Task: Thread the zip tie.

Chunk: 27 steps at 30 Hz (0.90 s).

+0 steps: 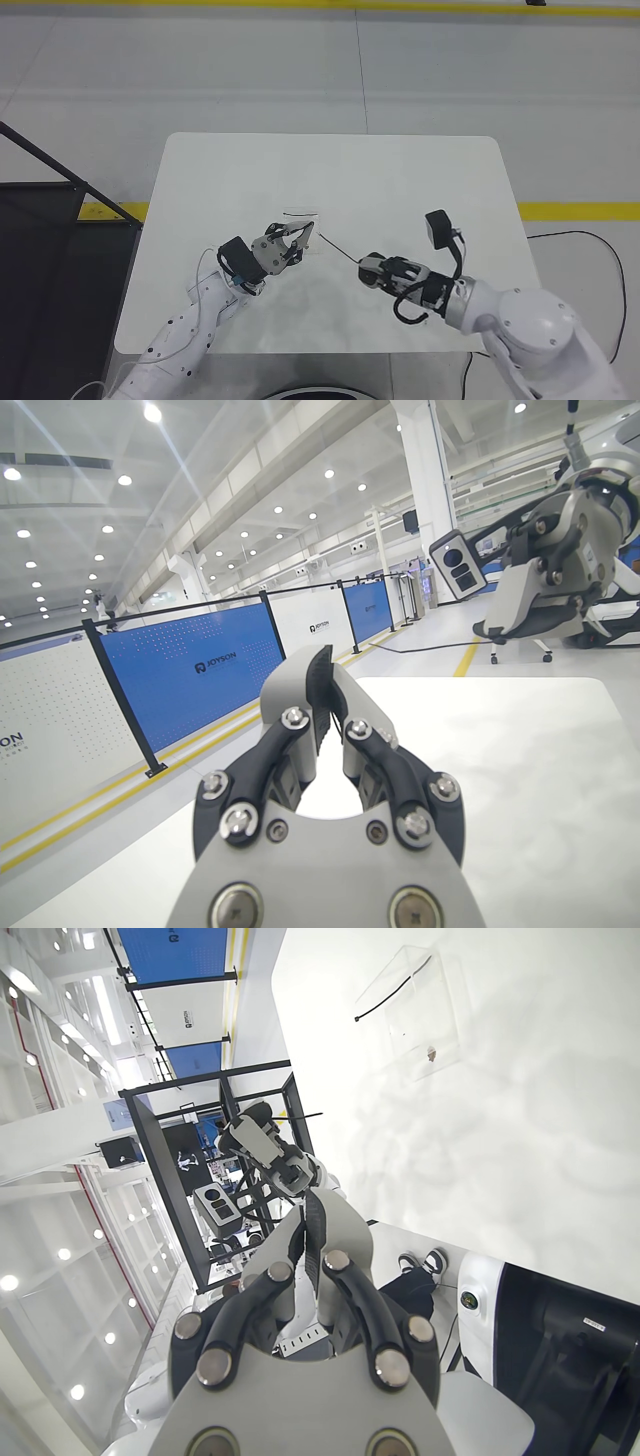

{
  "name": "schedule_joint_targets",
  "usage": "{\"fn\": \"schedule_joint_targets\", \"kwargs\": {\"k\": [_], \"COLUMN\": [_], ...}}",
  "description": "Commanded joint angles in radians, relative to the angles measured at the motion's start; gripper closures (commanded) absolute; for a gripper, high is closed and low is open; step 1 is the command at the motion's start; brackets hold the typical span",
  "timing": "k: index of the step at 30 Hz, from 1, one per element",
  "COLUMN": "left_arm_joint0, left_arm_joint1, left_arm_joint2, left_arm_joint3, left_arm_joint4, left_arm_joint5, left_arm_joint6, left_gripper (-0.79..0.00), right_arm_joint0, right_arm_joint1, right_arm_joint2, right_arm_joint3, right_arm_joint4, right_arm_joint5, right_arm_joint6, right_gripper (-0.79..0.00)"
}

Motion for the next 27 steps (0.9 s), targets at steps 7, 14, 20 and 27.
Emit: {"fn": "schedule_joint_targets", "kwargs": {"k": [7, 14, 20, 27], "left_arm_joint0": [0.0, 0.0, 0.0, 0.0], "left_arm_joint1": [0.0, 0.0, 0.0, 0.0], "left_arm_joint2": [0.0, 0.0, 0.0, 0.0], "left_arm_joint3": [0.0, 0.0, 0.0, 0.0], "left_arm_joint4": [0.0, 0.0, 0.0, 0.0], "left_arm_joint5": [0.0, 0.0, 0.0, 0.0], "left_arm_joint6": [0.0, 0.0, 0.0, 0.0], "left_gripper": [0.0, 0.0, 0.0, 0.0], "right_arm_joint0": [0.044, 0.066, 0.077, 0.091], "right_arm_joint1": [-0.007, -0.013, -0.015, -0.017], "right_arm_joint2": [-0.032, -0.045, -0.051, -0.053], "right_arm_joint3": [0.013, 0.025, 0.031, 0.038], "right_arm_joint4": [0.018, 0.039, 0.045, 0.059], "right_arm_joint5": [0.023, 0.033, 0.053, 0.062], "right_arm_joint6": [-0.01, -0.033, -0.043, -0.044], "right_gripper": [0.0, 0.0, 0.0, 0.0]}}
